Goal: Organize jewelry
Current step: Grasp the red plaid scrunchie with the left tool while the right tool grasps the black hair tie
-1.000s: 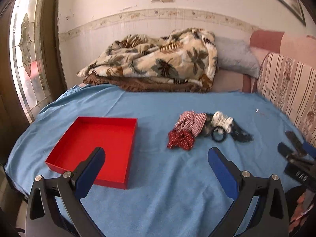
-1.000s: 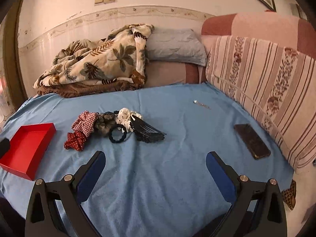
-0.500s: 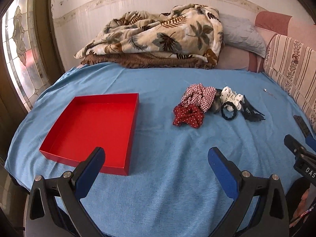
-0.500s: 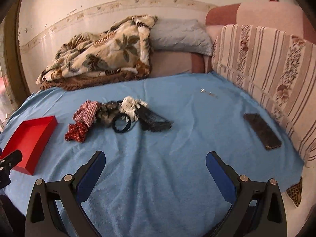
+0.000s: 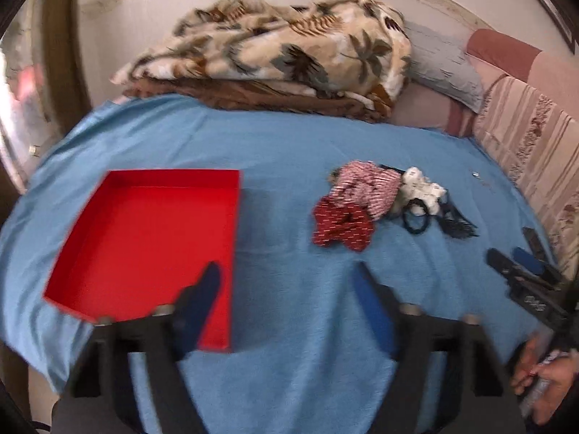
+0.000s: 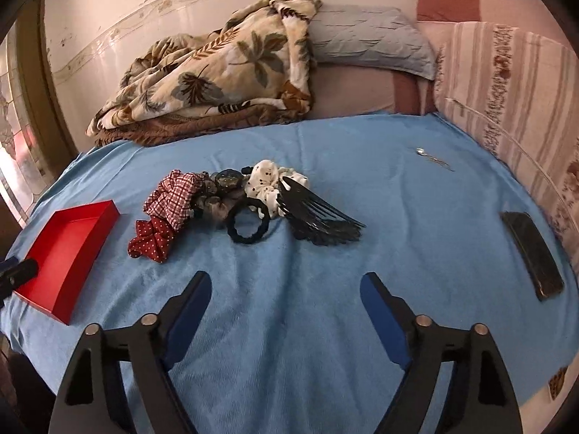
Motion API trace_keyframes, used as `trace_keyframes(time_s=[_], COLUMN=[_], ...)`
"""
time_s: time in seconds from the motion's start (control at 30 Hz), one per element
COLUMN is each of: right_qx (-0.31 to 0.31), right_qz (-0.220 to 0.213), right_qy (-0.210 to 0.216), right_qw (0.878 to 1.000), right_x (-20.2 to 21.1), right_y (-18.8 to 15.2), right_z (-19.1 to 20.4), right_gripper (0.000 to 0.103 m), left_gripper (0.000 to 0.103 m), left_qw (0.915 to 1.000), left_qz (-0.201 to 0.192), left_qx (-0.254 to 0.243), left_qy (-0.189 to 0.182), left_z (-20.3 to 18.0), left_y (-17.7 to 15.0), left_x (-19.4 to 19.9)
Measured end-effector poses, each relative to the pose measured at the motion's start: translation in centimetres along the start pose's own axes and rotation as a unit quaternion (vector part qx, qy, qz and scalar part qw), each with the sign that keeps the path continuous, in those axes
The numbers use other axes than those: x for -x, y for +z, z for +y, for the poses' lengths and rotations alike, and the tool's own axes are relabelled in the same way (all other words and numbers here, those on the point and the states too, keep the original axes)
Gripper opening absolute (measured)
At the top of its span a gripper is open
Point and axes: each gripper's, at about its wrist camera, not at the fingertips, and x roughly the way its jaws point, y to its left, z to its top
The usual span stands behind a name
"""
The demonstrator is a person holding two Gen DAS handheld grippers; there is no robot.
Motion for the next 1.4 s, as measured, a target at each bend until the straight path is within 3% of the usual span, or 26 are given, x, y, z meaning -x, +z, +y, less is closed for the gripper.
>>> trace_keyframes(time_s=[0.07,0.23,0.4,0.47,0.63,0.77,0.8,0.83,0.87,0.9,1.0,1.33,1.37,1.4], right_qx=[0.007,0.013,-0.011,-0.009,-0.020,-0.040,-0.041,-0.042,-0.044,-0.047,-0.059,-0.049,-0.051,-0.053], right_qz=[-0.002,0.008,0.045,0.062,0.075,0.084,0.085,0.091,0.093,0.092,0.086,0.068,0.073,0.078], right_qy=[-0.001,0.006,0.094,0.110,0.098,0.096,0.094,0.092,0.092,0.093,0.095,0.103,0.104,0.102], right_qw=[1.000,1.000,0.995,0.992,0.992,0.991,0.991,0.991,0.990,0.990,0.990,0.991,0.991,0.990], right_x=[-0.9,-3.4,-6.1,-7.8,-11.5,-13.6,-13.8,-14.2,-14.3,-14.3,-13.6,-10.2,-10.3,-10.7], right_y=[0.6,2.2,2.8,2.9,3.5,3.8,3.8,3.7,3.6,3.6,3.6,3.3,3.2,3.2], right_z=[-0.2,-1.1,-0.8,0.2,1.1,1.2,1.3,1.4,1.3,1.1,0.6,0.8,0.8,0.7], right_gripper=[0.083,0.081,0.072,0.063,0.052,0.036,0.030,0.024,0.014,0.012,0.001,0.002,0.002,0.010], left_gripper=[0.062,0.062,0.062,0.062,0.062,0.062,0.060,0.041,0.007,0.002,0.002,0.002,0.002,0.004], left_qw=[0.9998,0.9993,0.9982,0.9973,0.9952,0.9938,0.9933,0.9931,0.9926,0.9913,0.9920,0.9949,0.9950,0.9951], left_qz=[0.009,0.020,0.042,0.056,0.081,0.092,0.095,0.094,0.095,0.105,0.093,0.037,0.037,0.039], left_qx=[-0.001,-0.021,-0.030,-0.023,-0.022,-0.030,-0.031,-0.031,-0.034,-0.039,-0.057,-0.034,-0.031,-0.023], left_qy=[-0.020,-0.024,-0.031,-0.041,-0.051,-0.055,-0.059,-0.063,-0.068,-0.069,-0.064,-0.088,-0.087,-0.088], left_z=[-0.4,-2.2,-3.5,-3.8,-4.4,-4.7,-4.8,-4.9,-5.0,-5.2,-5.6,-3.6,-3.4,-3.0], left_y=[1.2,4.8,7.4,8.4,9.7,10.1,10.1,10.1,10.1,9.9,9.4,9.5,9.6,9.7], left_x=[-0.9,-4.3,-9.2,-11.4,-15.8,-18.0,-18.3,-18.4,-18.5,-18.8,-18.1,-11.4,-11.3,-11.5])
